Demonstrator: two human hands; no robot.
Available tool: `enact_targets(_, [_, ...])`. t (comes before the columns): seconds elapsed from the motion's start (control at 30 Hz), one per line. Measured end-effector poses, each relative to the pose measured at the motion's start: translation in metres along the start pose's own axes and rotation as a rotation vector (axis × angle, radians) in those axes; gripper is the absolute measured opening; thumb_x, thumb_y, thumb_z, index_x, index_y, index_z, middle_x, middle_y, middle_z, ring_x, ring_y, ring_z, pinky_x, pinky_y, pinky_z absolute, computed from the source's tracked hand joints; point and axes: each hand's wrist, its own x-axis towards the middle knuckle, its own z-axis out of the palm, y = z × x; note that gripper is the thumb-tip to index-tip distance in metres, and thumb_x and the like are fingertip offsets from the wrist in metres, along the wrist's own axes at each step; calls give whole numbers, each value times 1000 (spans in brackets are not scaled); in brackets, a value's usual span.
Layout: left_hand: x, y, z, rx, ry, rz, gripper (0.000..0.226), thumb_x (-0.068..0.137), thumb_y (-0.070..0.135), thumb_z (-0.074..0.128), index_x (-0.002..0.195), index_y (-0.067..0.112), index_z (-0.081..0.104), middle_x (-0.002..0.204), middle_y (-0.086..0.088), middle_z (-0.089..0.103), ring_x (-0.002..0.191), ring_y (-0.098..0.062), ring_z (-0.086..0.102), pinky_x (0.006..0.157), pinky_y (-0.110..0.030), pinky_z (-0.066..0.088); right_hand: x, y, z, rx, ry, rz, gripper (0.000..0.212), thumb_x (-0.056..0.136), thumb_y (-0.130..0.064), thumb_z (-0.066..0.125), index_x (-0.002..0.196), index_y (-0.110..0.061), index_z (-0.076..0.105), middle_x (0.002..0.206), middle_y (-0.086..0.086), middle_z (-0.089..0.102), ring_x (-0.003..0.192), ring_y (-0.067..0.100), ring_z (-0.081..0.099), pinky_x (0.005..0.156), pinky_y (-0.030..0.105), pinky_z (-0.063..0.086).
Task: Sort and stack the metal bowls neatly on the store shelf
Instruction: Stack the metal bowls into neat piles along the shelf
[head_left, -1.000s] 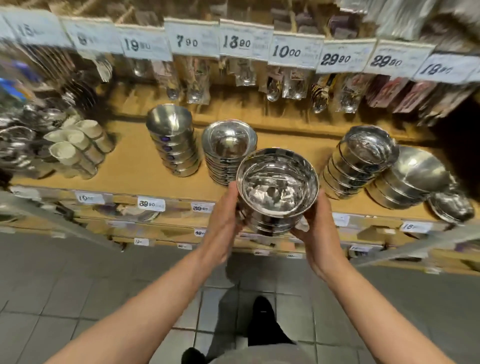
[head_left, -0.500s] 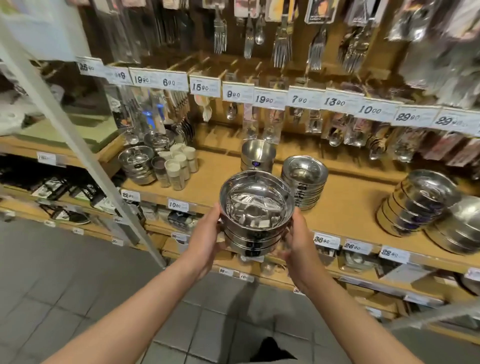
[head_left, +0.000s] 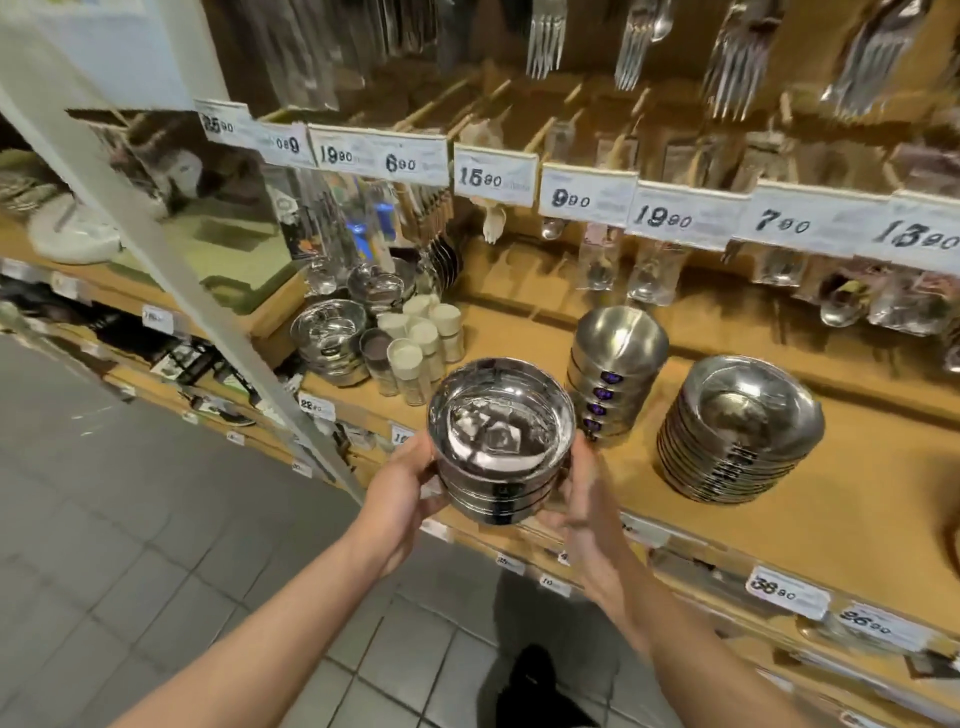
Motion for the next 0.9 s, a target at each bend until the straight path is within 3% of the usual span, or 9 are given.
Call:
enact_targets(0.13, [52, -1, -8, -21, 22, -20, 40, 109, 21, 34, 136, 27, 63, 130, 3, 71, 126, -22, 61, 94, -43, 56, 41, 1, 10, 12, 36, 11, 38, 107, -53, 37, 140, -42, 51, 153, -14, 48, 127, -4, 52, 118, 42, 38])
enact_targets(0.2, [77, -5, -11, -34, 19, -23, 42, 108, 18, 32, 136, 25, 63, 131, 3, 70, 126, -19, 62, 89, -38, 59, 65, 5, 12, 43, 68, 68, 36, 105, -55, 34, 136, -46, 51, 146, -14, 52, 111, -13, 56, 112, 40, 44])
enact_targets(0.3, [112, -11, -14, -44, 31, -18, 42, 105, 18, 35, 133, 30, 63, 124, 7, 73, 110, -12, 70, 79, -35, 58, 98, 8, 16, 154, 136, 165, 49, 106, -51, 34, 149, -29, 45, 157, -2, 44, 126, 13, 56, 116, 50, 41])
enact_targets(0.4, [138, -15, -17, -37, 31, -11, 42, 101, 21, 39, 136, 23, 62, 107, 5, 77, 87, -12, 69, 67, -36, 50, 125, 12, 22, 128, 173, 116, 37, 111, -37, 35, 122, -19, 66, 137, 16, 64, 110, 20, 71, 104, 54, 49])
enact_targets(0.53, [160, -19, -19, -140, -18, -22, 38, 97, 20, 43, 126, 22, 67, 104, 7, 78, 86, -4, 73, 63, -19, 56, 148, 31, 16, 78, 135, -26, 31, 109, -43, 39, 109, -55, 68, 101, -38, 71, 96, -20, 64, 95, 35, 50])
enact_targets(0.63, [167, -23, -17, -157, -51, -28, 36, 100, 17, 40, 123, 20, 67, 97, -3, 78, 71, -16, 70, 64, -31, 61, 155, 46, 13, 61, 160, -42, 24, 104, -55, 41, 119, -62, 59, 109, -44, 65, 102, -23, 59, 111, 43, 44])
enact_targets(0.8, [173, -22, -14, -195, -115, -43, 46, 104, 8, 31, 146, 9, 50, 127, -16, 48, 106, -21, 71, 82, -26, 61, 163, 57, 19, 70, 229, -33, 51, 94, -69, 43, 140, -49, 55, 136, -26, 62, 125, -8, 55, 115, 45, 42])
enact_targets(0.83, [174, -20, -13, -208, -101, -57, 46, 105, 7, 29, 147, 8, 49, 130, -17, 47, 117, -26, 59, 98, -38, 52, 165, 57, 20, 78, 237, -33, 54, 93, -69, 43, 141, -47, 55, 139, -23, 62, 129, -3, 56, 114, 43, 43])
enact_targets(0.9, [178, -17, -11, -257, -76, -75, 43, 107, 6, 31, 143, 8, 54, 128, -12, 60, 115, -16, 55, 96, -29, 35, 170, 57, 24, 57, 239, -63, 50, 96, -67, 41, 138, -45, 58, 137, -20, 65, 128, 1, 58, 108, 37, 46])
